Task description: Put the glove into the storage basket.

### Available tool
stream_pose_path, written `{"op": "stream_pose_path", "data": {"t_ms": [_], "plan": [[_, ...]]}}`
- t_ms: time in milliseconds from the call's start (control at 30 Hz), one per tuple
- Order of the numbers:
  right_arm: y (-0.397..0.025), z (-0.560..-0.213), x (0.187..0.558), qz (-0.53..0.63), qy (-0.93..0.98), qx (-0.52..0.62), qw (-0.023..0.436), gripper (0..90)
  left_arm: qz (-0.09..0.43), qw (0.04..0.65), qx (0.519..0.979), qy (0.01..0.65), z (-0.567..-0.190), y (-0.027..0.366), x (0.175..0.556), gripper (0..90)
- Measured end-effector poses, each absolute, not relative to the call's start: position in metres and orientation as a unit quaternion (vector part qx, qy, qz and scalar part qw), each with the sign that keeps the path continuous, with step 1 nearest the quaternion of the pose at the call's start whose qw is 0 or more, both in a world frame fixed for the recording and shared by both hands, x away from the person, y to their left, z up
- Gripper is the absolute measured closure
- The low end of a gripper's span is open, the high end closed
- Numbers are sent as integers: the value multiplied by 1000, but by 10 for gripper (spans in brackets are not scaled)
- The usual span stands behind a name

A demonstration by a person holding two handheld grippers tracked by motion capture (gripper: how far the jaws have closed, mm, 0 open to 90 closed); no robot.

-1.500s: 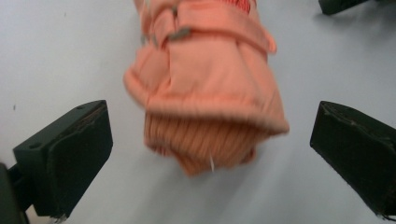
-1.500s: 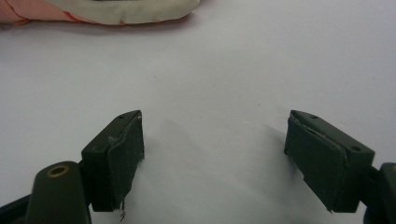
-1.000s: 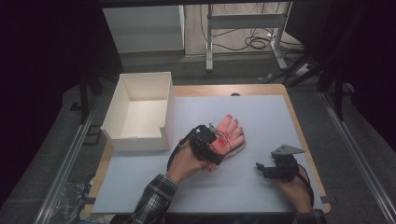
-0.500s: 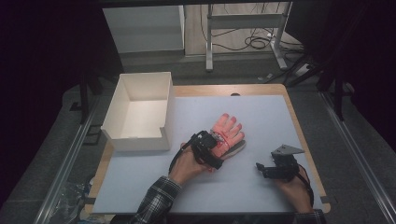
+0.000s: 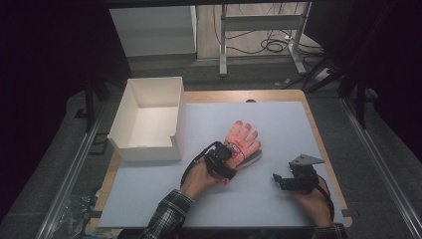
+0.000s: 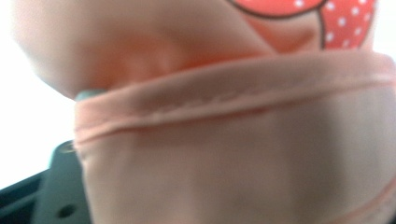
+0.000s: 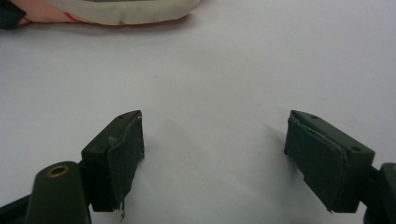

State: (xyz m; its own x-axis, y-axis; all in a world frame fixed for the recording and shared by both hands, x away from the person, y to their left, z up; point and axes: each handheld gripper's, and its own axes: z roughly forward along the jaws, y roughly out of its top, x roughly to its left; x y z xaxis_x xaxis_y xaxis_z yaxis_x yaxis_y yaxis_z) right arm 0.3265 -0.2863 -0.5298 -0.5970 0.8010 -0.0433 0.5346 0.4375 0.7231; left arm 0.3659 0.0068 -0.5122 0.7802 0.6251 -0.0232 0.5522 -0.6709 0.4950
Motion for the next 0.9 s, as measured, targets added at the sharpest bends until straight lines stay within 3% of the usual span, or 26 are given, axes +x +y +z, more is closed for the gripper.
{"op": "stream_pose_path", "data": {"t_ms": [167,333,900], "plan": [[-286,-530,326,343,825,405,194,203,70,261,907,322,-509,10,365,454],[-286,-530,327,343,825,405,194,203,61,279,903,320,-508,16,365,498],[-287,-530,327,344,825,405,194,203,71,288,900,320,-486,23,369,520]]}}
